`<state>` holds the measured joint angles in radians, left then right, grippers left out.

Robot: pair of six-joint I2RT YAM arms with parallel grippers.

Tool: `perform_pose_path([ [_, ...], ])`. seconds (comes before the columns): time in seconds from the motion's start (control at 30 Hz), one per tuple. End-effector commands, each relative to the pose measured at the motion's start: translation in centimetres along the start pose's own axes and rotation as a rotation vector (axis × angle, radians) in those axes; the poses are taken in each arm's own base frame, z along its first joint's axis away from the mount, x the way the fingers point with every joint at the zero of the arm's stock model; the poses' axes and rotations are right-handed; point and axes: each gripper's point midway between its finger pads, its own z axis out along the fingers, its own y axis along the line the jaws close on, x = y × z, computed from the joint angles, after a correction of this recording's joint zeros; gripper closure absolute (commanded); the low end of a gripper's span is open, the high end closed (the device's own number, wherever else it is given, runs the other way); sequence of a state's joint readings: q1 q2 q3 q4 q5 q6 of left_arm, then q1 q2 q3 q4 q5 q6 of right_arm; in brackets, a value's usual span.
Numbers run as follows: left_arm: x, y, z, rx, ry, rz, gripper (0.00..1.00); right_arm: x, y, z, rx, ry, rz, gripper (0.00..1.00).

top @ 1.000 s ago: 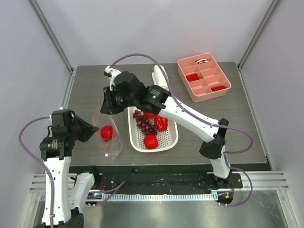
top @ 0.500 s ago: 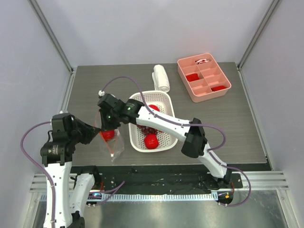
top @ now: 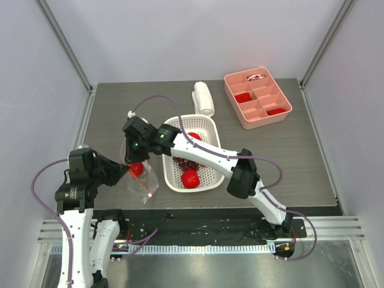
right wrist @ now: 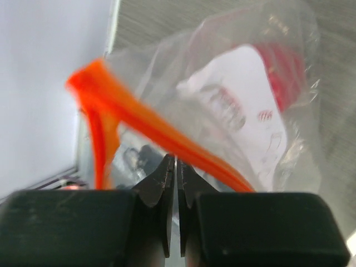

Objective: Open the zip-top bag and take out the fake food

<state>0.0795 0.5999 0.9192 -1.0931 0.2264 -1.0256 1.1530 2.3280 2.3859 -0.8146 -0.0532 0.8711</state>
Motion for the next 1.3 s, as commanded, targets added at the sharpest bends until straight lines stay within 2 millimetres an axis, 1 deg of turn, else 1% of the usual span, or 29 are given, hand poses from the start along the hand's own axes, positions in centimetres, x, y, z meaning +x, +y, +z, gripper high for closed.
perform_pose_path([
  [0.0,0.0,-1.1,0.5,0.061,0.006,-0.011,1.0,-2.3,6.0,-6.2,-0.201,-0.057,0.115,0.88],
  [0.1,-0.1,-1.8,0.4,0.101,0.0,-0.015,1.0,-1.5,6.0,-5.2,-0.211,-0.018,0.181,0.88],
  [0.23,0.0,-2.1,0.1,0.115,0.004,-0.009,1.0,-1.7,6.5,-4.6,-0.234,-0.028,0.26,0.88],
  [0.33,-0.4,-2.3,-0.2,0.132,-0.027,-0.02,1.0,-1.7,5.8,-3.4,-0.209,-0.045,0.249,0.88],
  [0.37,-0.5,-2.0,-0.3,0.115,-0.037,-0.021,1.0,-1.5,5.5,-2.8,-0.201,-0.044,0.234,0.88],
  [0.47,-0.6,-0.8,-0.7,0.052,-0.053,0.009,1.0,-1.7,5.0,-2.3,-0.18,-0.077,0.156,0.89],
  [0.5,-0.6,-0.8,-0.9,0.05,-0.053,0.024,1.0,-2.1,4.6,-2.5,-0.171,-0.095,0.102,0.89],
  [0.53,-0.6,-0.8,-1.0,0.05,-0.05,0.034,1.0,-2.1,3.8,-2.3,-0.148,-0.104,0.08,0.89],
  [0.6,-0.5,-1.1,-0.9,0.065,-0.04,0.054,1.0,-2.6,2.9,-2.3,-0.128,-0.124,0.049,0.88],
  [0.63,-0.4,-1.0,-0.8,0.062,-0.036,0.052,1.0,-2.3,2.6,-2.1,-0.124,-0.114,0.034,0.89],
  [0.77,-0.4,-0.9,-0.8,0.069,-0.042,0.042,1.0,-1.9,2.4,-1.3,-0.121,-0.102,0.01,0.89],
  [0.83,-0.2,-0.9,-0.9,0.066,-0.036,0.04,1.0,-2.1,2.0,-0.8,-0.102,-0.118,-0.011,0.89],
  [0.9,-0.4,-0.8,-1.3,0.059,-0.05,0.047,1.0,-2.5,1.7,-0.7,-0.09,-0.14,-0.077,0.87],
  [0.93,-0.5,-0.7,-1.4,0.049,-0.053,0.055,1.0,-2.4,1.5,0.0,-0.086,-0.137,-0.101,0.87],
  [0.97,-0.5,-0.4,-1.8,0.031,-0.058,0.058,1.0,-2.3,1.4,0.3,-0.084,-0.138,-0.143,0.86],
  [1.0,-0.5,-0.1,-2.0,0.016,-0.064,0.06,1.0,-2.6,1.0,0.8,-0.059,-0.163,-0.161,0.84],
  [1.03,-0.7,0.2,-2.1,-0.001,-0.071,0.071,1.0,-2.7,1.1,1.2,-0.061,-0.177,-0.183,0.82],
  [1.07,-0.6,0.4,-2.2,-0.01,-0.068,0.076,1.0,-2.2,0.9,2.1,-0.053,-0.176,-0.233,0.81],
  [1.1,-0.6,0.4,-2.4,-0.011,-0.07,0.079,1.0,-1.9,1.1,2.6,-0.053,-0.18,-0.251,0.78],
  [1.13,-0.5,0.7,-2.4,-0.018,-0.071,0.08,1.0,-2.0,1.6,2.7,-0.062,-0.19,-0.266,0.77],
  [1.17,-0.4,0.9,-2.4,-0.018,-0.074,0.084,1.0,-1.2,1.4,3.9,-0.05,-0.18,-0.282,0.76],
  [1.23,-0.2,1.5,-1.9,-0.028,-0.073,0.088,1.0,-1.1,1.9,4.2,-0.048,-0.192,-0.299,0.75],
  [1.27,-0.1,1.7,-1.9,-0.023,-0.075,0.094,1.0,-1.1,1.8,4.4,-0.038,-0.2,-0.3,0.75],
])
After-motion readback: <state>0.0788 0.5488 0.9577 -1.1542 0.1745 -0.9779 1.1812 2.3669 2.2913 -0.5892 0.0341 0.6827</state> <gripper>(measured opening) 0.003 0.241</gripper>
